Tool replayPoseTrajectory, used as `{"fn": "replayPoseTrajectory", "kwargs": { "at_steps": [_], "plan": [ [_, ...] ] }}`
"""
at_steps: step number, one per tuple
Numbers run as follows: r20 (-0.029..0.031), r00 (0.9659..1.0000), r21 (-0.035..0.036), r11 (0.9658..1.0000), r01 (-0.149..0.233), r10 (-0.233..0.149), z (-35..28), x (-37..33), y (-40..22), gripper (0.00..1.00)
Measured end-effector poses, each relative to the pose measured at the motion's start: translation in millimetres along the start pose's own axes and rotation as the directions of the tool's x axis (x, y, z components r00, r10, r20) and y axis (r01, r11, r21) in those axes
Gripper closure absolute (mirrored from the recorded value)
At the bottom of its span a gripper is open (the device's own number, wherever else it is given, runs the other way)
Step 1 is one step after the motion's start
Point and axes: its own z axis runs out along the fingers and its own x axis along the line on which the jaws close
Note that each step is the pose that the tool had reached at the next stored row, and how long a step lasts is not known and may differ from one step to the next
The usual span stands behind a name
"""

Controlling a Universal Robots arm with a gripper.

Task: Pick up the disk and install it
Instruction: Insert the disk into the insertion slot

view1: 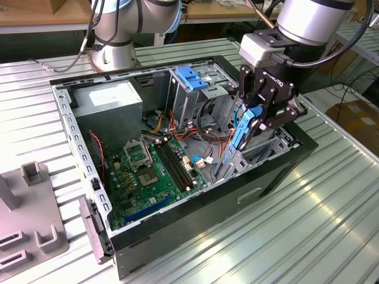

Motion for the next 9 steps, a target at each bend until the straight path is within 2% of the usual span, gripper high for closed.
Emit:
{"fn": "replayPoseTrajectory", "kwargs": {
  "at_steps": [4, 9],
  "plan": [
    [0.0, 1.0, 0.0, 1.0, 0.0, 0.0, 4.2, -0.2, -0.1, 0.63],
    [-0.0001, 1.0, 0.0, 1.0, 0.0, 0.0, 4.9, -0.2, -0.1, 0.63]
  ]
}}
